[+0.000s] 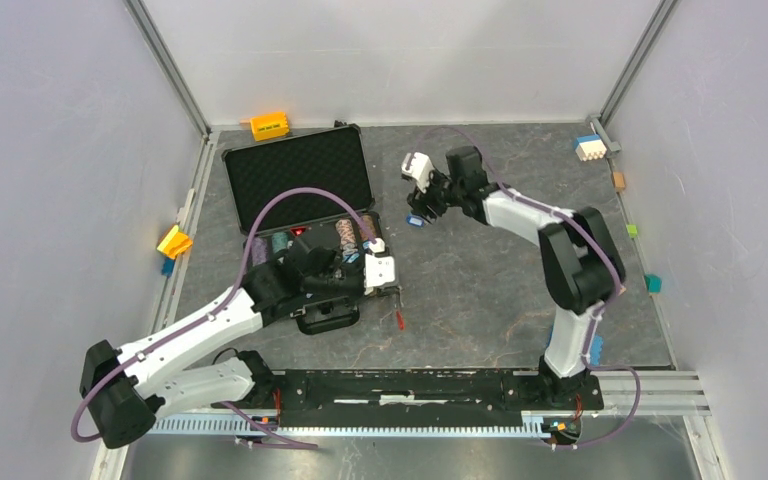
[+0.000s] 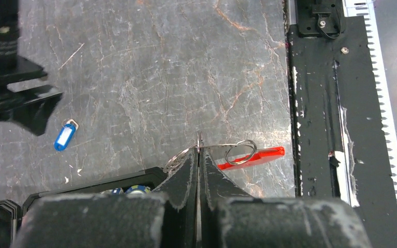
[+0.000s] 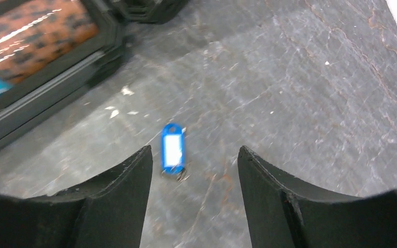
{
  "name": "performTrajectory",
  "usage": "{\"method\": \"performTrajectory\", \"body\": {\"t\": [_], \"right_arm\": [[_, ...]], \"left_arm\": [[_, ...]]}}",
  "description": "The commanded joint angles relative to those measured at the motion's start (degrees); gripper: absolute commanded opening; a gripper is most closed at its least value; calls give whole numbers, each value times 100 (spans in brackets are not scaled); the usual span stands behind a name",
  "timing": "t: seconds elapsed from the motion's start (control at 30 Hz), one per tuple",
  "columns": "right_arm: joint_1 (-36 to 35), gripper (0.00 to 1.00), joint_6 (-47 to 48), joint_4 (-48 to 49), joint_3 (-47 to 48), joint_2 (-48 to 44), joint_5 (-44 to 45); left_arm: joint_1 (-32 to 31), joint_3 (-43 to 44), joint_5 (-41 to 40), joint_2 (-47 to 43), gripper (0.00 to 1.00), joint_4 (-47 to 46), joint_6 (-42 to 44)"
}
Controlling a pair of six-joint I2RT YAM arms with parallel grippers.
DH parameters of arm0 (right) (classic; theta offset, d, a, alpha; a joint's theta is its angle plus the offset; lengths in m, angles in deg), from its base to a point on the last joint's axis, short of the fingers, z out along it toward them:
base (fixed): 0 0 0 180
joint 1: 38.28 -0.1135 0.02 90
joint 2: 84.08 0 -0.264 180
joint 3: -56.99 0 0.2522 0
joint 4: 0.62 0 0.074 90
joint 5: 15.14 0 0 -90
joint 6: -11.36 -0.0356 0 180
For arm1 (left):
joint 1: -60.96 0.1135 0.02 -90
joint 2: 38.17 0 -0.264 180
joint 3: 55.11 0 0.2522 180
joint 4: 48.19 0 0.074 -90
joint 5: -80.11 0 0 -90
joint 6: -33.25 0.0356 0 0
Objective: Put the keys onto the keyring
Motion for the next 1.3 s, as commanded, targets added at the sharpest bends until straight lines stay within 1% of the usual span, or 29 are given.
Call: {"method": "performTrajectory", "body": {"t": [0.0,0.1,0.17,0.43,0.5,0.63,0.87,1.07,1.2,1.27], "right_arm": [[111,66,374,-1040,1275,939,-14],[157,67,685,-1704,1964,1495,-186],[205,67,804,-1997,2208,1708,-329],[357,68,1236,-2721,2548,2097,-713],[383,66,1239,-2762,2578,2158,-752],[407,58,1311,-2820,2587,2229,-868],[482,58,1467,-2956,2321,2039,-1119],[572,57,1554,-2997,2103,1881,-1204],[610,49,1584,-3070,2076,1893,-1354],[613,42,1590,-3092,2071,1886,-1435]], "left_arm": [[30,286,181,-257,2,242,91],[30,317,199,-238,2,307,111],[30,330,220,-176,2,307,110],[35,370,259,-11,2,345,159],[30,387,262,0,2,343,156],[30,414,255,20,2,351,157],[30,372,215,-3,2,326,189],[30,326,209,-60,2,292,181],[30,325,202,-59,2,263,179],[32,322,182,-54,2,250,173]]}}
